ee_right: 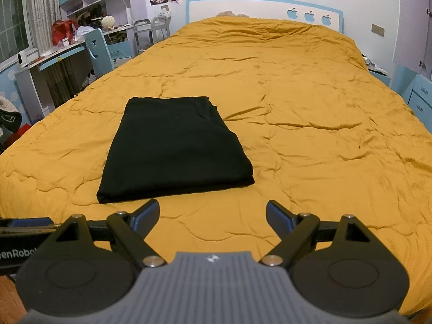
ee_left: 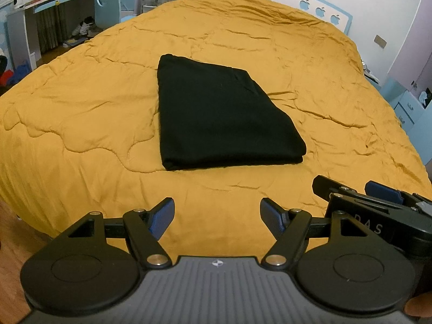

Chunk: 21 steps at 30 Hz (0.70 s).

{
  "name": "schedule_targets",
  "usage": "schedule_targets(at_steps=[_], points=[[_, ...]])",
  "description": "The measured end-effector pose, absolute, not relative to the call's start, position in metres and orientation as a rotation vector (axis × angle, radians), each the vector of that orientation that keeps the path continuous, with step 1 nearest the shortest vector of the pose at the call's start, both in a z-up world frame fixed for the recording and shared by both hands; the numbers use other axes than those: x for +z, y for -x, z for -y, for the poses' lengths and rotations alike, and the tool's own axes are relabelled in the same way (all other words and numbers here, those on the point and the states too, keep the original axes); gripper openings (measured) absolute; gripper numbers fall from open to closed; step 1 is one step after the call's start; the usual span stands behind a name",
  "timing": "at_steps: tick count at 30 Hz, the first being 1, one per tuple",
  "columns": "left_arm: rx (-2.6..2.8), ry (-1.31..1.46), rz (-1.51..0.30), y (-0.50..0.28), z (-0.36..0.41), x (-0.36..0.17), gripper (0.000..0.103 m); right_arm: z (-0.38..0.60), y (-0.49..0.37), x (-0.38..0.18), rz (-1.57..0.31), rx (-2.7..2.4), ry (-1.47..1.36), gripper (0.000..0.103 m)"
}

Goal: Fold small clothes

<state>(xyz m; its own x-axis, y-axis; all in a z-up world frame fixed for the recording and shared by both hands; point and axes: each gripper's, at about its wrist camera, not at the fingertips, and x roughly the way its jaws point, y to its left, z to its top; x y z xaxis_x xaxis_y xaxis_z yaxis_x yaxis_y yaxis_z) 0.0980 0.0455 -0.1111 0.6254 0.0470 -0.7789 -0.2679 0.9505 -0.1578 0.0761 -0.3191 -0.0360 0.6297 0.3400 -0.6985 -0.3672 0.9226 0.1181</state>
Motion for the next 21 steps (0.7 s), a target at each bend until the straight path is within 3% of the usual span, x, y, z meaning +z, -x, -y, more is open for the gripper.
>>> schedule_targets(at_steps=[21], points=[[0.202, 0.263, -0.889, -0.1005, -0.0450, -0.1122, 0.086, 0.3189, -0.0769, -0.0378, -0.801, 0.397, 0.038, 0.082]])
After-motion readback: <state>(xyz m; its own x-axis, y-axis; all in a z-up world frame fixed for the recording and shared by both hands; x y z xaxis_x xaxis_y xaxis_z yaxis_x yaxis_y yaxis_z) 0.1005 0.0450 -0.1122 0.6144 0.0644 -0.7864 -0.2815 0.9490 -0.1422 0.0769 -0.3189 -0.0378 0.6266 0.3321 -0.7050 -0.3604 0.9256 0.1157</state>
